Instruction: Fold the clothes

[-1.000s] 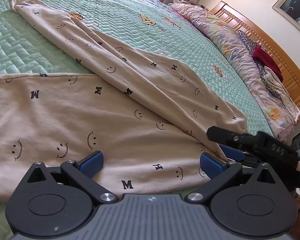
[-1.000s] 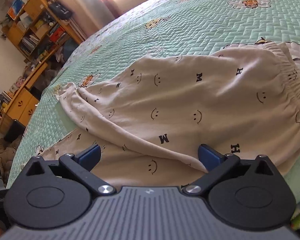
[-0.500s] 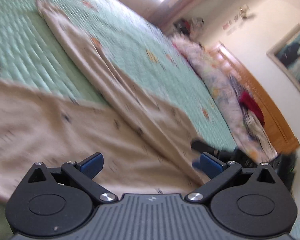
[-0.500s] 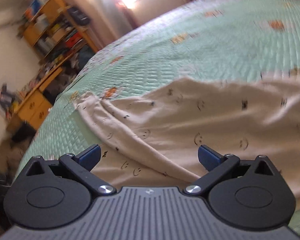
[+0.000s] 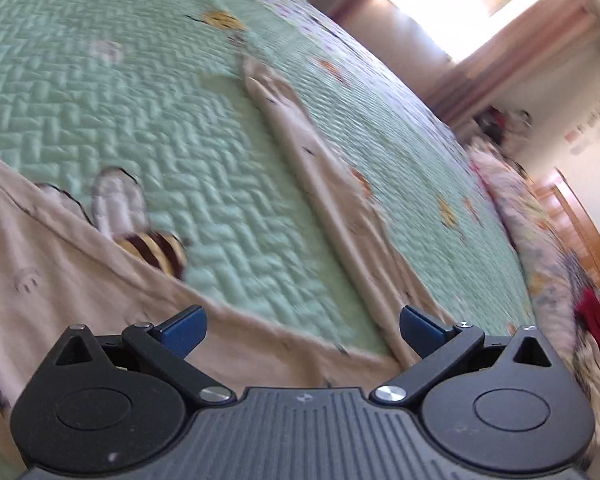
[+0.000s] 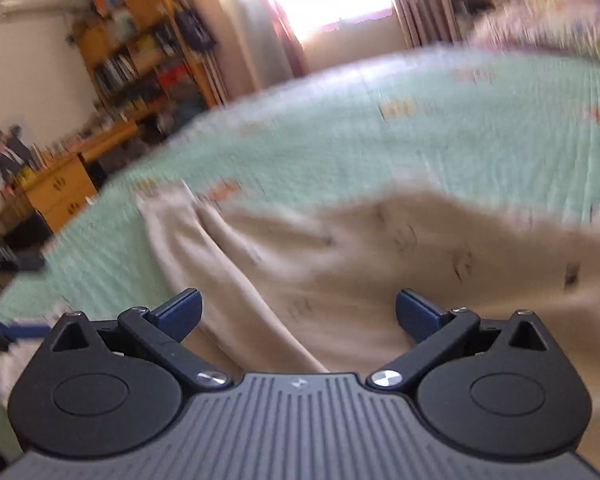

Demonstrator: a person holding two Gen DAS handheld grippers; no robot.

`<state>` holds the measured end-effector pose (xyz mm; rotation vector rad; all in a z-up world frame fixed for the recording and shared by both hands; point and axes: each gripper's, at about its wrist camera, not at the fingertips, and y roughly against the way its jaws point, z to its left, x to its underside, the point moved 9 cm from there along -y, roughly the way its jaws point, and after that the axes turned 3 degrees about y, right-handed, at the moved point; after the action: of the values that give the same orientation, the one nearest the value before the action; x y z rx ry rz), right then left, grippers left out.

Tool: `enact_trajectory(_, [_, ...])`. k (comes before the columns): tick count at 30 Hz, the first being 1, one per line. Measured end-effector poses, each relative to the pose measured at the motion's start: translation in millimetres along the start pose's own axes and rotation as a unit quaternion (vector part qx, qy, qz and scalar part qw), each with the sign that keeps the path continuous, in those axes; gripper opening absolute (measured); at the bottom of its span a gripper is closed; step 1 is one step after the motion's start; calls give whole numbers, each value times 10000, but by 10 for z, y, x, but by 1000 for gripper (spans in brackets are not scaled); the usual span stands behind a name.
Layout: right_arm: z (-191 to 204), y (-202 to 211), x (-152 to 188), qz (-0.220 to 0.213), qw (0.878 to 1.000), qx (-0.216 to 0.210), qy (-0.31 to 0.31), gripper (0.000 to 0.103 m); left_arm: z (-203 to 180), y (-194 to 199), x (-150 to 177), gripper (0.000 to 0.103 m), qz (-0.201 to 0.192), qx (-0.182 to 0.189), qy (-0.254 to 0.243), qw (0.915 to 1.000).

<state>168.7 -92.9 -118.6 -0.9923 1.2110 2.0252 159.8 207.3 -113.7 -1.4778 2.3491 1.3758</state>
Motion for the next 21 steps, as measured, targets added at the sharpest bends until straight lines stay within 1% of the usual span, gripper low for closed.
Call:
enact_trajectory(1, [7, 22, 18, -57, 10000, -27, 23, 103, 55, -16, -38, 102, -67, -26, 133, 9999])
enact_trajectory(4, [17, 40, -4, 27, 10000, -54, 65, 103, 157, -38, -153, 102, -253, 2, 603, 9979])
enact_trajectory(6, [20, 64, -30, 83, 9999, -40, 42, 103, 52, 3, -299, 102, -432, 211, 796, 9957])
enact_trajectory(8, [70, 149, -110, 0, 9999, 88, -121, 103, -35, 66, -512, 102, -720, 359, 838, 9932])
enact_trajectory(10, [223, 241, -256, -300, 9995, 28, -126, 103, 10, 129, -713, 102, -1015, 306, 984, 9895])
enact_trajectory(12, [493, 294, -488, -666, 9969, -164, 381, 103, 147, 152, -831, 102, -1175, 129, 1099, 9869])
enact_trajectory(13, [630, 227, -607, -674, 9948, -277, 712, 103, 234, 149, -861, 102, -1199, 4, 1127, 9864])
enact_trajectory(15, [891, 37, -837, -566, 9878, -499, 1362, 103, 426, 95, -853, 102, -1114, -177, 1185, 9865])
enact_trajectory(16, [994, -109, -955, -441, 9861, -661, 1457, 103, 504, 59, -843, 102, -1044, -202, 1239, 9866])
enact_trajectory(19, [1252, -738, -1262, 277, 9856, -1328, 1009, 103, 666, -3, -863, 102, -939, -225, 1308, 9867])
enact_trajectory(21, [1450, -1195, -1400, 787, 9790, -1739, 715, 103, 714, 8, -884, 102, -982, -251, 1276, 9866])
